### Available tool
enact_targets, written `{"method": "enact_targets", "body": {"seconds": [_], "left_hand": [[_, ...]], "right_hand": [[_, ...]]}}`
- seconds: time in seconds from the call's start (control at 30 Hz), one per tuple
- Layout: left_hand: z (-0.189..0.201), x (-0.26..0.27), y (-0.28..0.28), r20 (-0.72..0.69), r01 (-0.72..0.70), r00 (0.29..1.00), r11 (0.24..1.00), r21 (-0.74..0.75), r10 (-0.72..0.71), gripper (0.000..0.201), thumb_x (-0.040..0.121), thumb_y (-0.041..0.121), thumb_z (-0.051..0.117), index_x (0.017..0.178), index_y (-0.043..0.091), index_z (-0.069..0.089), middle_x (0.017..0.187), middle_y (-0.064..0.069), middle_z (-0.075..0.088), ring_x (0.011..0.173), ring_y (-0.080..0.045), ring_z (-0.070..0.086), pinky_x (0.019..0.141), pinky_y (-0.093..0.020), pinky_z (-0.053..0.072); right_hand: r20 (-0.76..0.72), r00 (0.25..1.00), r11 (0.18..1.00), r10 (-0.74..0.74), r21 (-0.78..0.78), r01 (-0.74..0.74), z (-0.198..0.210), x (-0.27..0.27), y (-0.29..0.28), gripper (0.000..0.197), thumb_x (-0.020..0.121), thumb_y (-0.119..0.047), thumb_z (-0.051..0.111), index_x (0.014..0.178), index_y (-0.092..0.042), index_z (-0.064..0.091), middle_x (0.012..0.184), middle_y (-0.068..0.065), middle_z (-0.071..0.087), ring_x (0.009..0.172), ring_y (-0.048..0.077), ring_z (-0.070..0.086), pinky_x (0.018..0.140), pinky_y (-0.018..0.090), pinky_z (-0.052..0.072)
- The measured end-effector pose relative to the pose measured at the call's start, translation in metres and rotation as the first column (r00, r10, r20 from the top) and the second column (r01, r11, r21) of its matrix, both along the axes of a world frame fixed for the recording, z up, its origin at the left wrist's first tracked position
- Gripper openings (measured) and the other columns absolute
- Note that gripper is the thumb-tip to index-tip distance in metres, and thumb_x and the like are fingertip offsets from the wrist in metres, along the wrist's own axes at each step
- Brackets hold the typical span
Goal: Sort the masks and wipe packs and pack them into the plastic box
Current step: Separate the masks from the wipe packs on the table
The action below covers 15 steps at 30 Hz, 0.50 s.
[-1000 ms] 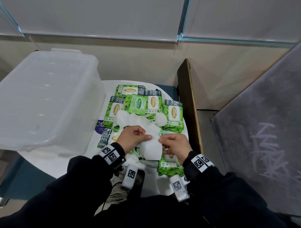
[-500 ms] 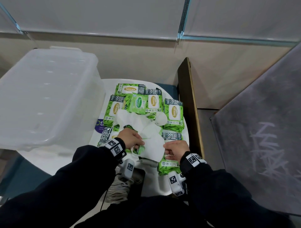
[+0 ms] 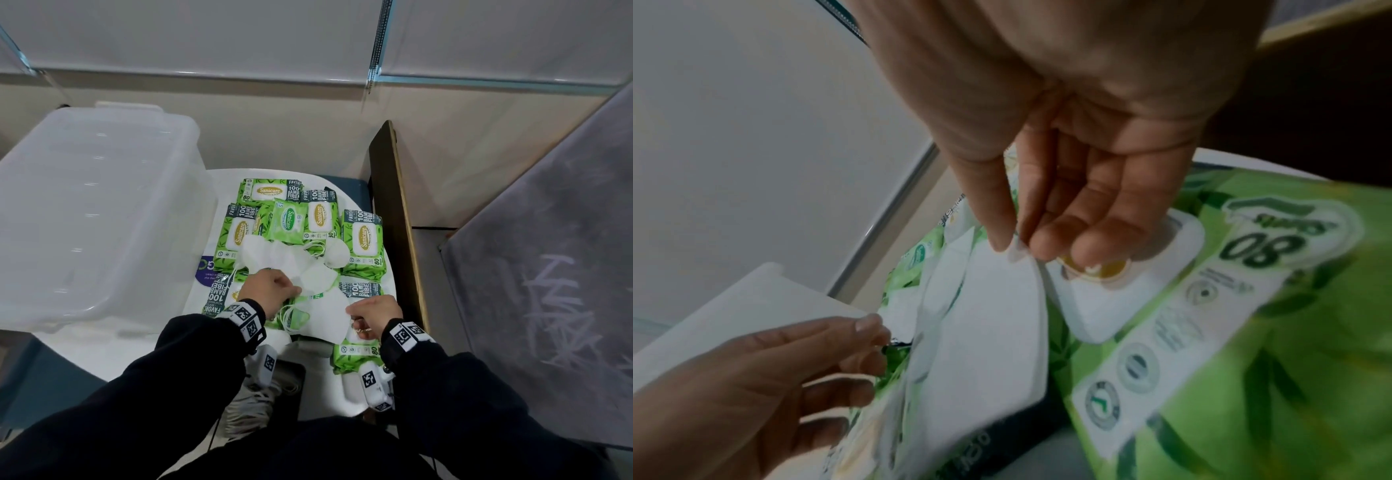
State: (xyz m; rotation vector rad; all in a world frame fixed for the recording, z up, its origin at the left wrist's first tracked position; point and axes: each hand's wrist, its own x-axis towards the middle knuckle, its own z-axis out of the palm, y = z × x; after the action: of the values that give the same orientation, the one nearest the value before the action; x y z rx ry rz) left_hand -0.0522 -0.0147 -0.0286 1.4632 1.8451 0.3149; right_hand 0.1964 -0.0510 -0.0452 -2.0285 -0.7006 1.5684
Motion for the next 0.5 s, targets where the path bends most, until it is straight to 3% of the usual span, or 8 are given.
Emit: {"method": "enact_targets", "body": {"seconds": [0.07, 0.13, 0.2, 0.27, 0.4, 0.5], "left_hand": [[0.004, 0.006, 0.006, -0.008, 0.089, 0.996, 0.993, 0.079, -0.089, 0.014, 0.080, 0.041, 0.080, 0.085, 0.029, 0.075, 0.083, 0.013, 0.072, 0.082, -0.013, 0.068, 0.069, -0.026, 0.051], [0.008, 0.019, 0.015, -0.096, 0.253, 0.965, 0.961, 0.114, -0.242, 0.015, 0.084, 0.036, 0.075, 0.098, 0.032, 0.076, 0.098, 0.011, 0.073, 0.094, -0.017, 0.068, 0.082, -0.030, 0.054], [0.010, 0.033, 0.025, -0.267, 0.444, 0.871, 0.894, 0.069, -0.412, 0.029, 0.088, 0.037, 0.069, 0.117, 0.030, 0.073, 0.117, 0.006, 0.070, 0.109, -0.022, 0.065, 0.089, -0.034, 0.053], [0.010, 0.043, 0.033, -0.404, 0.554, 0.756, 0.832, -0.023, -0.515, 0.040, 0.090, 0.042, 0.066, 0.128, 0.028, 0.067, 0.126, 0.002, 0.065, 0.115, -0.026, 0.061, 0.091, -0.037, 0.052], [0.008, 0.054, 0.041, -0.505, 0.633, 0.612, 0.759, -0.148, -0.609, 0.029, 0.088, 0.035, 0.065, 0.114, 0.022, 0.070, 0.116, -0.003, 0.065, 0.104, -0.029, 0.063, 0.083, -0.038, 0.055], [0.005, 0.055, 0.045, -0.529, 0.656, 0.584, 0.742, -0.140, -0.616, 0.018, 0.087, 0.024, 0.061, 0.101, 0.022, 0.072, 0.105, -0.003, 0.068, 0.097, -0.031, 0.065, 0.076, -0.036, 0.055]], "right_hand": [[0.091, 0.996, 0.999, 0.023, 0.042, -0.027, 0.005, 0.003, 0.009, 0.013, 0.079, -0.014, 0.086, 0.084, -0.006, 0.076, 0.068, 0.011, 0.069, 0.055, 0.022, 0.060, 0.050, 0.034, 0.056], [0.216, 0.975, 0.989, 0.052, 0.126, -0.081, 0.010, 0.004, 0.026, 0.008, 0.083, -0.021, 0.082, 0.081, -0.017, 0.076, 0.080, 0.007, 0.074, 0.068, 0.023, 0.068, 0.063, 0.042, 0.064], [0.326, 0.942, 0.967, 0.085, 0.202, -0.157, 0.015, 0.002, 0.045, 0.003, 0.085, -0.021, 0.076, 0.085, -0.023, 0.073, 0.091, 0.002, 0.074, 0.083, 0.024, 0.071, 0.078, 0.044, 0.063], [0.390, 0.916, 0.951, 0.096, 0.235, -0.200, 0.018, -0.001, 0.066, 0.003, 0.088, -0.024, 0.073, 0.089, -0.022, 0.071, 0.095, 0.002, 0.072, 0.087, 0.024, 0.069, 0.083, 0.040, 0.061], [0.397, 0.905, 0.961, 0.150, 0.155, -0.227, 0.016, -0.006, 0.102, 0.035, 0.089, -0.041, 0.073, 0.069, -0.014, 0.061, 0.090, 0.019, 0.076, 0.086, 0.037, 0.072, 0.080, 0.055, 0.061], [0.420, 0.883, 0.952, 0.210, 0.116, -0.282, 0.012, -0.010, 0.116, 0.033, 0.088, -0.036, 0.077, 0.072, -0.009, 0.064, 0.090, 0.019, 0.076, 0.087, 0.037, 0.072, 0.080, 0.054, 0.061]]}}
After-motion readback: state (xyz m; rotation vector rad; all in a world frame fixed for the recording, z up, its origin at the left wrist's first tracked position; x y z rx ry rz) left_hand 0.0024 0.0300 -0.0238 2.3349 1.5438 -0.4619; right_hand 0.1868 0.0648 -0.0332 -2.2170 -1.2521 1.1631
